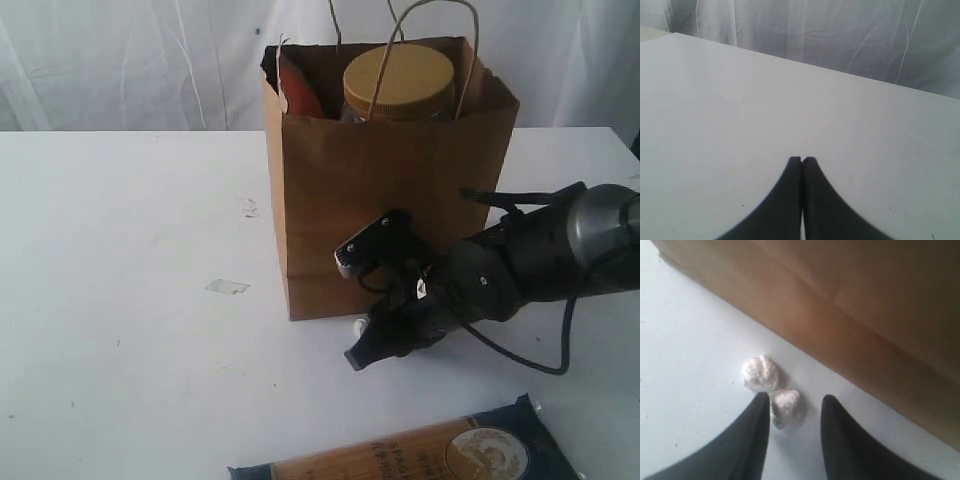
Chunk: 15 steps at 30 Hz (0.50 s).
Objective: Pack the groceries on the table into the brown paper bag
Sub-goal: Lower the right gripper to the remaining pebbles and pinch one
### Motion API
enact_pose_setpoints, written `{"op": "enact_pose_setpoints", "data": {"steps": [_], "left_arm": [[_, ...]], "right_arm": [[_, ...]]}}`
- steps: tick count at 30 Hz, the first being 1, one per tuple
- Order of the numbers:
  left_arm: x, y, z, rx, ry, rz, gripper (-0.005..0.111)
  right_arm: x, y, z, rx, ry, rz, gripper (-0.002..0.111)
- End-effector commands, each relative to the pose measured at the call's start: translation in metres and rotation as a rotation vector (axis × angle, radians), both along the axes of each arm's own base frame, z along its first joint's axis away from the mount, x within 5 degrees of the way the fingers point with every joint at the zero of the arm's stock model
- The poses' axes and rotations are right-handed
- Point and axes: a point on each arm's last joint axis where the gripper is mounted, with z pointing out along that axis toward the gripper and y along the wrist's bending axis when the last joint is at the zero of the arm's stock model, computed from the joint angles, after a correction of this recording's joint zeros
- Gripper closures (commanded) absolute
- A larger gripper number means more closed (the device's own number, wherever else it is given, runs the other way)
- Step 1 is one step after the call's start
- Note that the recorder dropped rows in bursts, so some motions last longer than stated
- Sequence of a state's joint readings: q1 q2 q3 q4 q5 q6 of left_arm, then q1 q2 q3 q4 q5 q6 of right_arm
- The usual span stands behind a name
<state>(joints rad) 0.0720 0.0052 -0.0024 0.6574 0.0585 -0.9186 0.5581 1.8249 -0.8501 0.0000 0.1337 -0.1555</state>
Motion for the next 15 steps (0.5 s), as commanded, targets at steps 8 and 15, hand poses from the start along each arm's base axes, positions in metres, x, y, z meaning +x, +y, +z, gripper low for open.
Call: {"op": "enact_pose_setpoints", "data": {"steps": [8, 15], "left_arm": [[0.0, -0.001, 0.0, 0.012, -0.006, -0.01, 0.107], [0.0, -0.001, 0.0, 0.012, -0.006, -0.01, 0.107]], "right_arm": [[-0.001, -0.005, -0.002, -0.002, 0.044, -0.044, 0.108], [-0.012, 0.0, 0.009, 0.055, 0.124, -0.118, 0.108]]}}
